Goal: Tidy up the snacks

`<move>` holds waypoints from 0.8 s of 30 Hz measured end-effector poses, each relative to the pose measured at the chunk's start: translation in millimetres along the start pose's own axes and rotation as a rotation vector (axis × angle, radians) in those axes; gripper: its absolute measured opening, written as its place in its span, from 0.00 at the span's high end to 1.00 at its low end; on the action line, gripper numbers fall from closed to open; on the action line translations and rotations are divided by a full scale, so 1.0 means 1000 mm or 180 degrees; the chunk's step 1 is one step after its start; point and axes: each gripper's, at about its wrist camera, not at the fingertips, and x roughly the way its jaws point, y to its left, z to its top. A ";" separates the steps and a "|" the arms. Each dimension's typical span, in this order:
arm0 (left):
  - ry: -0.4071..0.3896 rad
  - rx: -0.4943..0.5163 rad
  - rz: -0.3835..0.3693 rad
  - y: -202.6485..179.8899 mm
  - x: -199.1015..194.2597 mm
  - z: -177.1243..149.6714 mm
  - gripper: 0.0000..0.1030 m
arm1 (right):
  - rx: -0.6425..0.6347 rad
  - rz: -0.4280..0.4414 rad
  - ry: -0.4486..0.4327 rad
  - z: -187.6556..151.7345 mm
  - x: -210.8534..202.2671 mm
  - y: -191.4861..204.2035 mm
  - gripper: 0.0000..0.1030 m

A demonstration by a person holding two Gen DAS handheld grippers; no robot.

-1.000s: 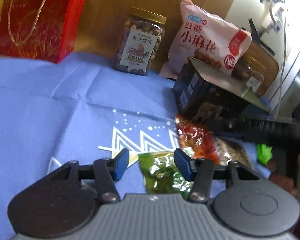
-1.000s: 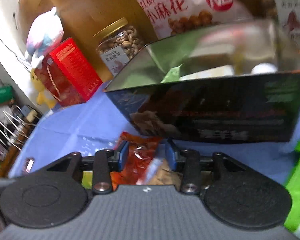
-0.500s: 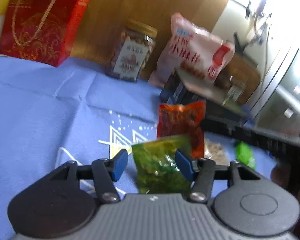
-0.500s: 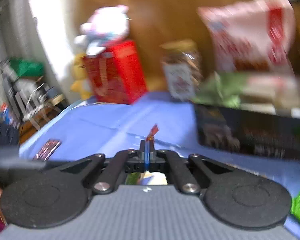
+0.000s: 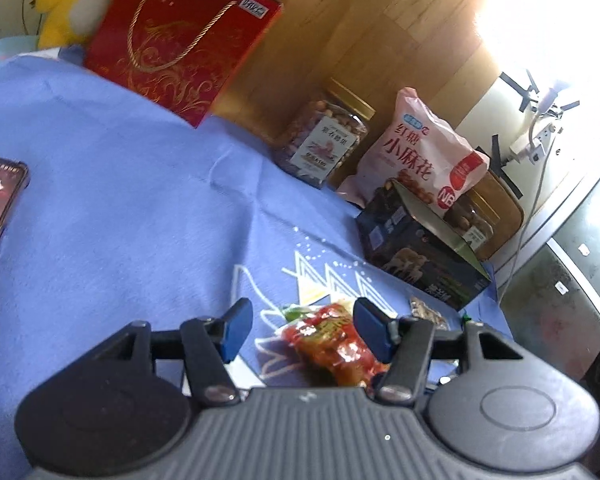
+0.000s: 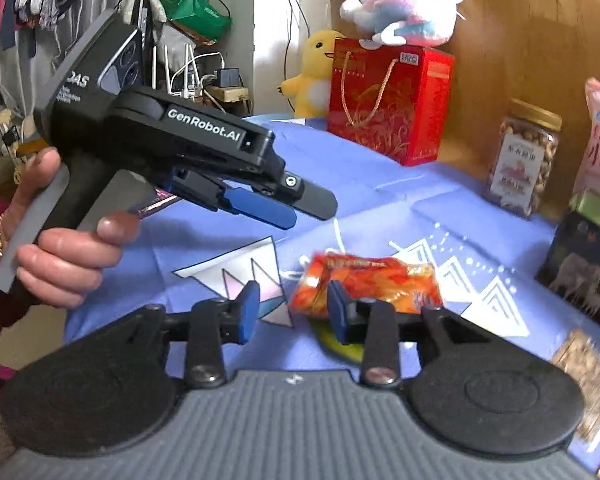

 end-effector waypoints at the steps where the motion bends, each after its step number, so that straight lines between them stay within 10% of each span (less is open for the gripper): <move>1: 0.0017 -0.0006 0.0006 0.000 0.001 0.000 0.45 | 0.0051 -0.0017 -0.0027 -0.001 -0.003 -0.003 0.57; 9: 0.0261 0.0067 -0.0102 -0.012 0.010 -0.010 0.45 | 0.0699 -0.0365 -0.0197 0.000 -0.025 -0.042 0.42; 14: 0.0342 -0.0090 -0.0152 -0.010 0.012 -0.013 0.47 | 0.1783 -0.0034 -0.0114 -0.005 -0.016 -0.095 0.43; 17: 0.0434 -0.0122 -0.0081 -0.010 0.020 -0.016 0.59 | 0.2279 0.0195 0.0065 -0.017 -0.001 -0.109 0.58; 19: 0.0482 -0.0116 -0.0039 -0.011 0.026 -0.018 0.75 | 0.2375 0.0295 0.0177 -0.022 0.007 -0.108 0.91; 24: 0.0510 0.0058 -0.0059 -0.027 0.029 -0.013 0.76 | 0.1908 0.0079 -0.0003 -0.013 -0.014 -0.084 0.92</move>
